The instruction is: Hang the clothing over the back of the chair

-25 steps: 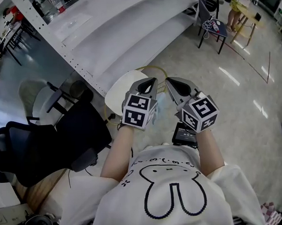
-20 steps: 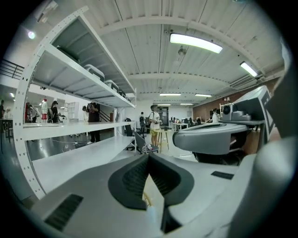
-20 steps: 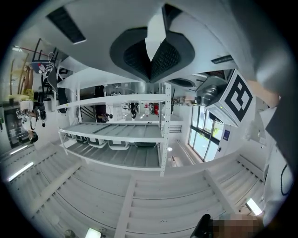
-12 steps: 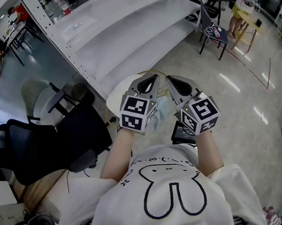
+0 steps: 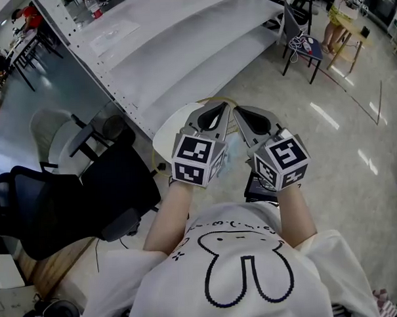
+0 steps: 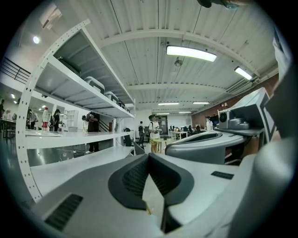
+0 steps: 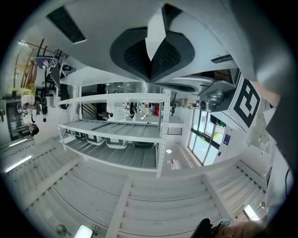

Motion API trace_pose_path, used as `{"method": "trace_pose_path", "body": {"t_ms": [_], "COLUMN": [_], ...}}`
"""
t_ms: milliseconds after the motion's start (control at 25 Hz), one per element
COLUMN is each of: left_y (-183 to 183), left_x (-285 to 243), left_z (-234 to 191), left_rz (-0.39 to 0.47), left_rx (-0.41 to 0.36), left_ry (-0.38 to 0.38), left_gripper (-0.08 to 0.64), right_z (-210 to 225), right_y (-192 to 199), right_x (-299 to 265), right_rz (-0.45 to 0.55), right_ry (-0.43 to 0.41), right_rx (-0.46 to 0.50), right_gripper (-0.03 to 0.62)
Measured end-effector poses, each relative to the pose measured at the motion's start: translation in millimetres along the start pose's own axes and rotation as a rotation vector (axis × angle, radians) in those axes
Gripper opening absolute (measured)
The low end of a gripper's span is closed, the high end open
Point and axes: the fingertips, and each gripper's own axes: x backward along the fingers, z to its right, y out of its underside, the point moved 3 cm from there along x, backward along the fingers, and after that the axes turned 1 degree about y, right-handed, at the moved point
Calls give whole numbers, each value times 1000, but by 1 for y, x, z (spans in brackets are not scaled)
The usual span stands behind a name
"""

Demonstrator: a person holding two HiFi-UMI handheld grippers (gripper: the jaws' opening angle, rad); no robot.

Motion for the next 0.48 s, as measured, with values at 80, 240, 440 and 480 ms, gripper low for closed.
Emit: {"method": "trace_pose_path", "body": {"t_ms": [80, 240, 440, 480], "left_y": [-2, -4, -11, -13], "left_x": [3, 10, 15, 15], "left_z": [1, 1, 0, 0], "left_rz": [8, 17, 33, 38], "left_rx": [-1, -5, -23, -28], "left_ry": [3, 5, -3, -6], "left_gripper": [11, 11, 11, 11], "right_z": [-2, -5, -10, -11], "right_y": [-2, -4, -9, -10], "right_x": [1, 1, 2, 3], "right_rz": [4, 2, -2, 2], "right_ry": [2, 12, 5, 0], "right_rx": [-21, -88, -82, -96], "right_gripper": [-2, -2, -2, -2]}}
